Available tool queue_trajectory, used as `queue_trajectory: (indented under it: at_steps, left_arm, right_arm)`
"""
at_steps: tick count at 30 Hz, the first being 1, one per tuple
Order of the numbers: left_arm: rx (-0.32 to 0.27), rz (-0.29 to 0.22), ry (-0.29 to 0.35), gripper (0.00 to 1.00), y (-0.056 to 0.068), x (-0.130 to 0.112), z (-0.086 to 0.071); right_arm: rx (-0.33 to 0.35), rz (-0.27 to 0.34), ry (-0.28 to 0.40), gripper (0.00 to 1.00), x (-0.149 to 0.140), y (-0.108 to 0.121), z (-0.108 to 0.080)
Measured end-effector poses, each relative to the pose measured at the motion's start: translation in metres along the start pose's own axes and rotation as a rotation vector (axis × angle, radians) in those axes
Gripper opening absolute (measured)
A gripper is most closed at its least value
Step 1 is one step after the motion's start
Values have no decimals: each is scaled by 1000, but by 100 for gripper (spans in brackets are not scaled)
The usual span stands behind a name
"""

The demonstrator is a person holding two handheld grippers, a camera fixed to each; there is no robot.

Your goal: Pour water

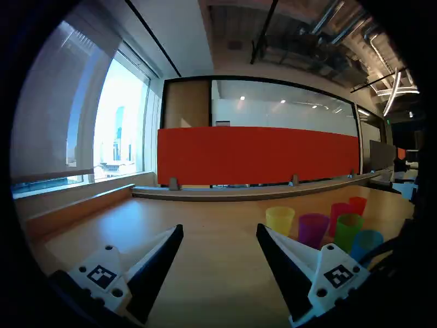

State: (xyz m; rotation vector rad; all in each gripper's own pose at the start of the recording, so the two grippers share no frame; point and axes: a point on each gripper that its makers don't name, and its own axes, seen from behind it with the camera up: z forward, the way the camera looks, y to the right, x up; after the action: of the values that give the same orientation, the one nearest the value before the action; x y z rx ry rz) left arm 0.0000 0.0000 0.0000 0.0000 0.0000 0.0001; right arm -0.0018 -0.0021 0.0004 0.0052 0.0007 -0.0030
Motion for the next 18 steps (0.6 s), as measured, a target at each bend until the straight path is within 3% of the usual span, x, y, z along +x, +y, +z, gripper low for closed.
queue_trajectory:
  at_steps: [6,18]
  left_arm:
    - [-5,19,5,100,-1,7,1]
    - [-89,48,21,100,14,64,1]
  right_arm:
    - [26,-15,16,100,16,-6,-1]
    - [68,-10,39,100,84,-10,3]
